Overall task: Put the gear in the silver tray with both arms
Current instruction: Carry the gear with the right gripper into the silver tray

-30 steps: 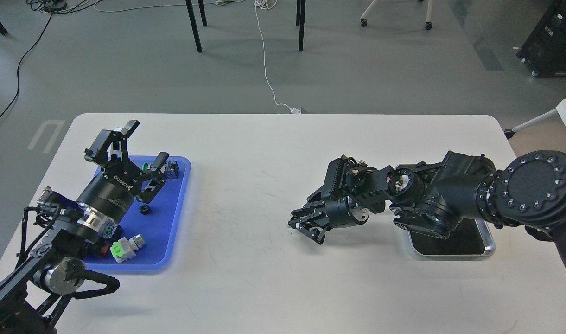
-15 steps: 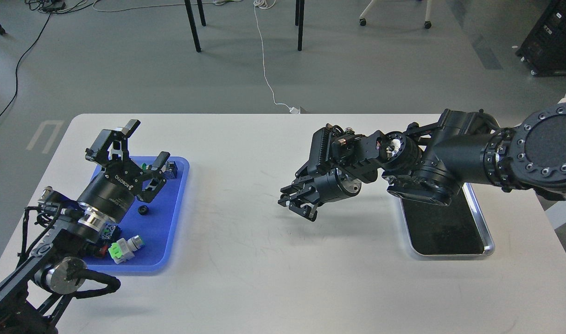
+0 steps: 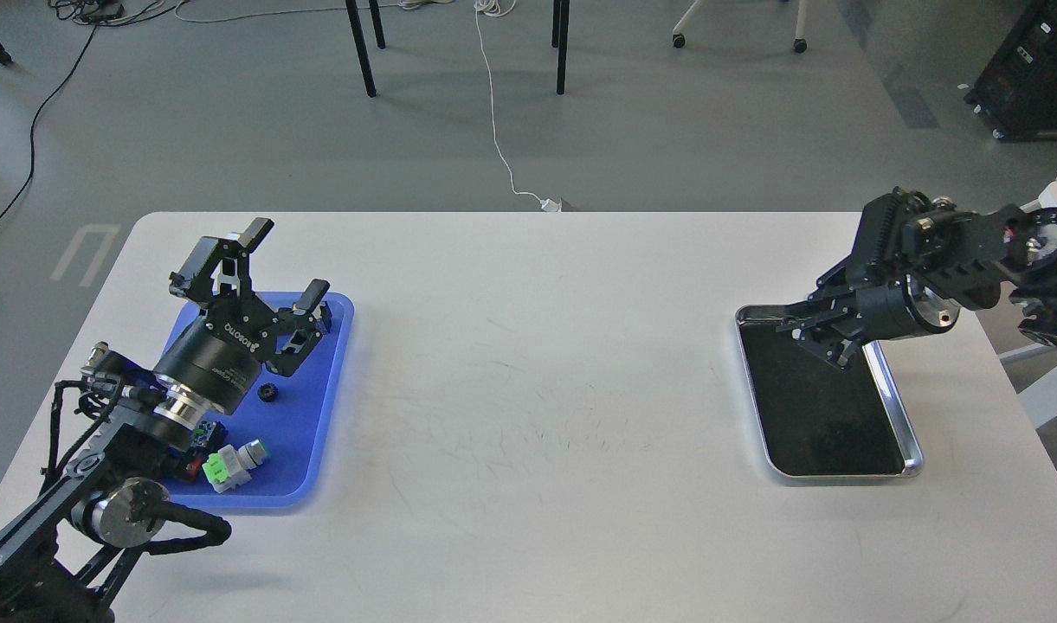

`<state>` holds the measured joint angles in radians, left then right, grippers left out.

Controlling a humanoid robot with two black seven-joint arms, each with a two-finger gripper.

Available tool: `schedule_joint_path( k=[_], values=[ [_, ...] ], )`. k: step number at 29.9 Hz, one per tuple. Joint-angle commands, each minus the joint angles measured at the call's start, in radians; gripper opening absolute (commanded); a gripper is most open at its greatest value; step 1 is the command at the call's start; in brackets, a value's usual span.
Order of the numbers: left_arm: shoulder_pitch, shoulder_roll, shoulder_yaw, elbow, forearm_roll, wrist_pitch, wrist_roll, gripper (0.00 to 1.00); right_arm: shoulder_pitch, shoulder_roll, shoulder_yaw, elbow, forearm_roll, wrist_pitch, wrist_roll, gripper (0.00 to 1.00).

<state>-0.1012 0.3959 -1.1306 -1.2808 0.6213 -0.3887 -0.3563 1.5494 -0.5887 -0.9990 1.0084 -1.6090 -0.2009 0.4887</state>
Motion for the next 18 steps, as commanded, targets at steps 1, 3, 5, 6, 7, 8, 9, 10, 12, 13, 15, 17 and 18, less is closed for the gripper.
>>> schedule_joint_path(
  k=[1, 3, 5, 6, 7, 8, 9, 10, 12, 13, 15, 17, 18],
  values=[
    [0.0, 0.0, 0.005, 0.0, 0.0, -0.001, 0.0, 0.99, -0.034, -0.057, -0.009, -0.02, -0.023, 0.0, 0.0, 0.15],
    [0.0, 0.0, 0.006, 0.0, 0.0, -0.001, 0.0, 0.99, -0.054, -0.068, -0.006, -0.027, -0.022, 0.0, 0.0, 0.16],
    [-0.002, -0.003, 0.008, 0.0, 0.0, -0.001, 0.0, 0.99, -0.081, -0.068, 0.002, -0.033, -0.017, 0.0, 0.0, 0.16],
    [-0.002, -0.006, 0.008, 0.0, 0.001, -0.001, 0.0, 0.99, -0.1, -0.068, 0.008, -0.043, -0.014, 0.0, 0.0, 0.16],
    [-0.002, -0.009, 0.008, 0.0, 0.001, -0.001, 0.0, 0.99, -0.116, -0.066, 0.019, -0.056, -0.012, 0.0, 0.0, 0.16],
    [-0.002, -0.009, 0.008, 0.0, 0.001, -0.001, 0.0, 0.99, -0.139, -0.065, 0.039, -0.072, -0.011, 0.0, 0.0, 0.16],
    [-0.002, -0.009, 0.008, 0.0, 0.001, -0.001, 0.0, 0.99, -0.165, -0.059, 0.06, -0.091, -0.011, -0.002, 0.0, 0.16],
    [-0.002, -0.009, 0.008, 0.0, 0.001, -0.001, 0.0, 0.99, -0.196, -0.053, 0.086, -0.115, -0.011, -0.006, 0.0, 0.16],
    [-0.002, -0.008, 0.008, 0.0, 0.001, -0.001, 0.0, 0.99, -0.238, -0.034, 0.128, -0.145, -0.011, -0.006, 0.0, 0.16],
    [-0.002, -0.006, 0.008, 0.0, 0.001, -0.001, 0.0, 0.99, -0.252, -0.022, 0.137, -0.157, -0.011, -0.006, 0.0, 0.16],
    [-0.002, -0.005, 0.008, 0.0, 0.001, -0.001, 0.0, 0.99, -0.267, 0.001, 0.14, -0.189, -0.011, -0.008, 0.0, 0.16],
    [-0.002, -0.005, 0.008, 0.0, 0.0, -0.001, 0.0, 0.99, -0.282, 0.018, 0.146, -0.22, -0.011, -0.012, 0.0, 0.17],
    [-0.002, -0.003, 0.008, 0.0, 0.001, -0.001, 0.0, 0.99, -0.288, 0.026, 0.152, -0.232, -0.011, -0.014, 0.0, 0.17]
  ],
)
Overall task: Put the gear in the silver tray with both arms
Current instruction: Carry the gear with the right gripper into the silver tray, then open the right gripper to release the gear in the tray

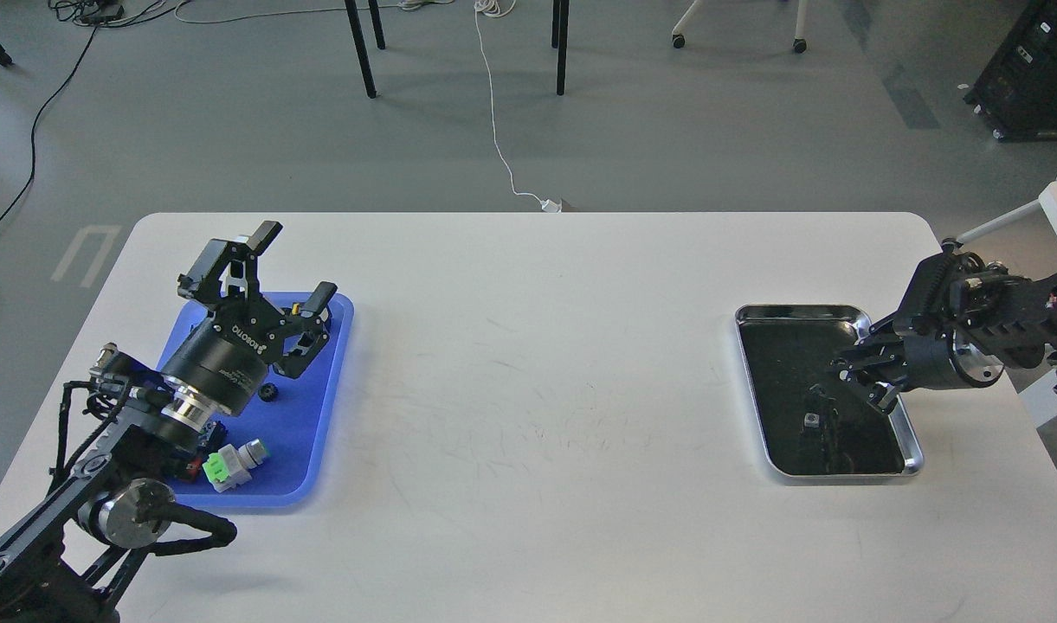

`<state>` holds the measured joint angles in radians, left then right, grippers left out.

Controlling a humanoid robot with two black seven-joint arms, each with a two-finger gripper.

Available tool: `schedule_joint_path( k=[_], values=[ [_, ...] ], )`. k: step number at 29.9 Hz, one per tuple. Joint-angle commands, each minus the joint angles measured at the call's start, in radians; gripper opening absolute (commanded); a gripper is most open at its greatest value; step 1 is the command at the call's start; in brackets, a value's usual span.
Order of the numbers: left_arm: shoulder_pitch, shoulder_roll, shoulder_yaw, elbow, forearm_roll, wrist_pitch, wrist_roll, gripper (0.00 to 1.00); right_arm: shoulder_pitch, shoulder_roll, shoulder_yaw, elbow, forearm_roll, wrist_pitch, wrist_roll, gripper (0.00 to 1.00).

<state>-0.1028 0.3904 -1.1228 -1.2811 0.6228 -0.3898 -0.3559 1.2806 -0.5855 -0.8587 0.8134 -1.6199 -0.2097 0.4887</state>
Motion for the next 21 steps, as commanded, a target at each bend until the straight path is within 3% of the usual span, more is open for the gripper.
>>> schedule_joint_path(
  k=[1, 9, 13, 19, 21],
  values=[
    [0.0, 0.002, 0.0, 0.0, -0.002, 0.0, 0.0, 0.99, -0.021, 0.027, 0.021, -0.045, 0.002, -0.005, 0.0, 0.17],
    [0.003, 0.005, 0.0, 0.0, -0.002, -0.001, 0.0, 0.99, -0.046, 0.05, 0.059, -0.051, 0.003, -0.005, 0.0, 0.27],
    [0.003, 0.008, -0.002, 0.0, -0.002, -0.003, 0.0, 0.99, -0.046, 0.052, 0.059, -0.046, 0.005, -0.007, 0.0, 0.46],
    [0.003, 0.007, 0.0, 0.0, -0.002, -0.003, -0.002, 0.99, -0.027, 0.021, 0.078, -0.008, 0.009, -0.02, 0.0, 0.89],
    [0.003, 0.007, -0.002, 0.0, 0.0, -0.003, -0.002, 0.99, -0.018, -0.016, 0.139, 0.026, 0.026, -0.036, 0.0, 0.94]
  ],
)
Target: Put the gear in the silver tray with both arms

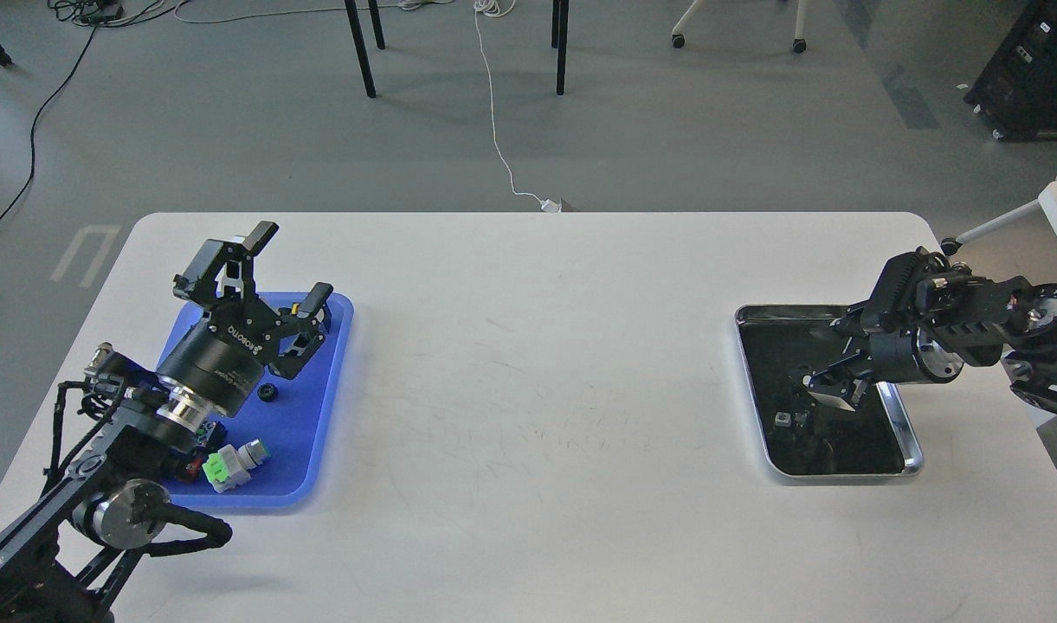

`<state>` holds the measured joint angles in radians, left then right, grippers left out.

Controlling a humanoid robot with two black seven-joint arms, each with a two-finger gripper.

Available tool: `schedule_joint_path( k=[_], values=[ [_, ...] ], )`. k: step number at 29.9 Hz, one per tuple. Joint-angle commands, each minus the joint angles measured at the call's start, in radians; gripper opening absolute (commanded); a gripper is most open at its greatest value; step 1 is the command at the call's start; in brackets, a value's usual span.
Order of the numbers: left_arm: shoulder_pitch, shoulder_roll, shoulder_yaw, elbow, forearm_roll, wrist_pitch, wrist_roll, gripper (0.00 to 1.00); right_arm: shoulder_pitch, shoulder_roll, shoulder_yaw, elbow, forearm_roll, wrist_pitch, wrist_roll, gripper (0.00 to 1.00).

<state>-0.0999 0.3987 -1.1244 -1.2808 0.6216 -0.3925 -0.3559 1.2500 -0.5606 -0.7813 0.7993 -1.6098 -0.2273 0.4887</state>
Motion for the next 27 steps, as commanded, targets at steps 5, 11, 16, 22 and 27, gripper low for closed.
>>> schedule_joint_path(
  k=[5, 11, 16, 22, 27],
  values=[
    [0.0, 0.002, 0.0, 0.0, 0.0, 0.001, -0.012, 0.99, 0.006, -0.143, 0.281, 0.217, 0.122, -0.012, 0.0, 0.97],
    [-0.003, 0.015, -0.012, 0.0, -0.002, -0.008, -0.023, 0.99, -0.09, -0.183, 0.517, 0.38, 0.472, -0.012, 0.0, 0.97],
    [-0.007, 0.061, -0.011, 0.0, -0.002, -0.011, -0.119, 0.99, -0.245, -0.09, 0.743, 0.388, 0.824, -0.014, 0.0, 0.98],
    [-0.02, 0.16, -0.011, 0.0, 0.021, -0.045, -0.133, 0.99, -0.513, 0.068, 1.088, 0.39, 1.158, -0.014, 0.0, 0.98],
    [-0.034, 0.276, 0.002, -0.047, 0.286, -0.096, -0.133, 0.99, -0.653, 0.114, 1.244, 0.382, 1.326, -0.009, 0.0, 0.99]
  ],
)
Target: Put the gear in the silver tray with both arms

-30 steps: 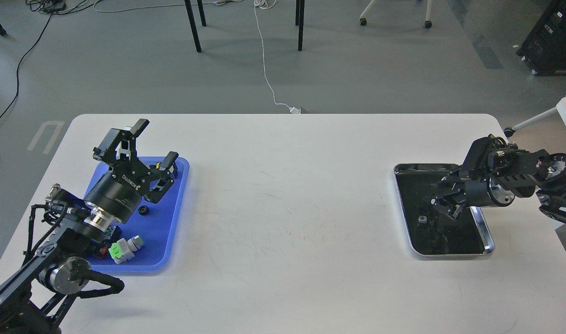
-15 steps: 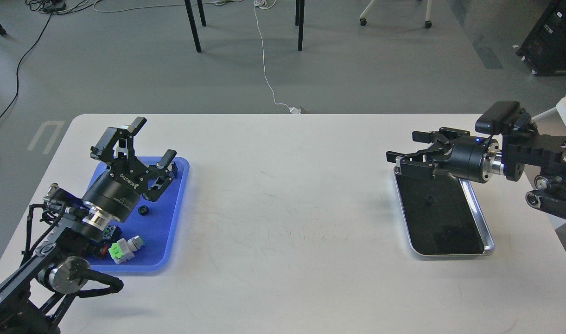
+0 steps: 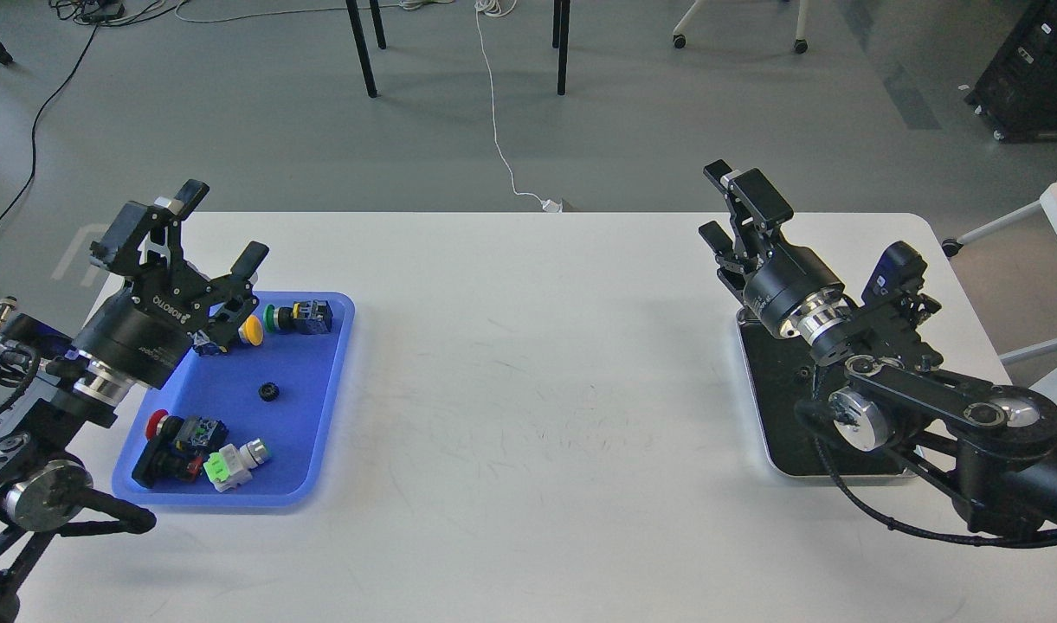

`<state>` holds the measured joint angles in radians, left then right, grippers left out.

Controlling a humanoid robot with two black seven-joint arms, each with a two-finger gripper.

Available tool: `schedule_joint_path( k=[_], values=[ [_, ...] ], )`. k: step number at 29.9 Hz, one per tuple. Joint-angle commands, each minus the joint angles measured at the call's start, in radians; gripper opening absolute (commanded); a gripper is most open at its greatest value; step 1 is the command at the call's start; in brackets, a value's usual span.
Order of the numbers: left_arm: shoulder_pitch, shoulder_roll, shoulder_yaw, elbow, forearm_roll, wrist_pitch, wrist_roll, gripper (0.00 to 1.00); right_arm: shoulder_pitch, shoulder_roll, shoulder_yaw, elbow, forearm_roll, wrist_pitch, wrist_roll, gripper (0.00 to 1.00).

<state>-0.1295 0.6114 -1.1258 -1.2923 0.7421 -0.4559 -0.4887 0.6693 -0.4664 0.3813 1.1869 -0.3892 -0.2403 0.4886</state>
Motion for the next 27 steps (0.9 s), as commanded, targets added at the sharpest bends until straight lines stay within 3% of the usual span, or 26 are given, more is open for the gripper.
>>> schedule_joint_path(
  k=[1, 4, 11, 15, 23, 27],
  values=[
    [-0.004, 0.083, 0.003, -0.048, 0.245, -0.033, 0.0, 0.99, -0.088, 0.02, 0.102, -0.007, 0.145, 0.01, 0.0, 0.99],
    [-0.007, 0.151, 0.003, -0.093, 0.516, -0.033, 0.0, 0.99, -0.115, 0.015, 0.14, -0.013, 0.281, 0.082, 0.0, 0.99],
    [-0.018, 0.304, 0.052, -0.191, 1.151, -0.001, 0.0, 0.99, -0.154, -0.005, 0.123, -0.187, 0.331, 0.435, 0.0, 0.99],
    [-0.111, 0.314, 0.171, -0.15, 1.44, 0.129, 0.0, 0.99, -0.154, -0.006, 0.122, -0.191, 0.329, 0.446, 0.0, 0.99],
    [-0.393, 0.307, 0.498, 0.005, 1.44, 0.12, 0.0, 0.93, -0.154, -0.008, 0.122, -0.19, 0.286, 0.446, 0.0, 0.99],
    [-0.487, 0.268, 0.632, 0.088, 1.44, 0.125, 0.0, 0.79, -0.154, -0.008, 0.122, -0.19, 0.286, 0.446, 0.0, 0.99]
  ],
)
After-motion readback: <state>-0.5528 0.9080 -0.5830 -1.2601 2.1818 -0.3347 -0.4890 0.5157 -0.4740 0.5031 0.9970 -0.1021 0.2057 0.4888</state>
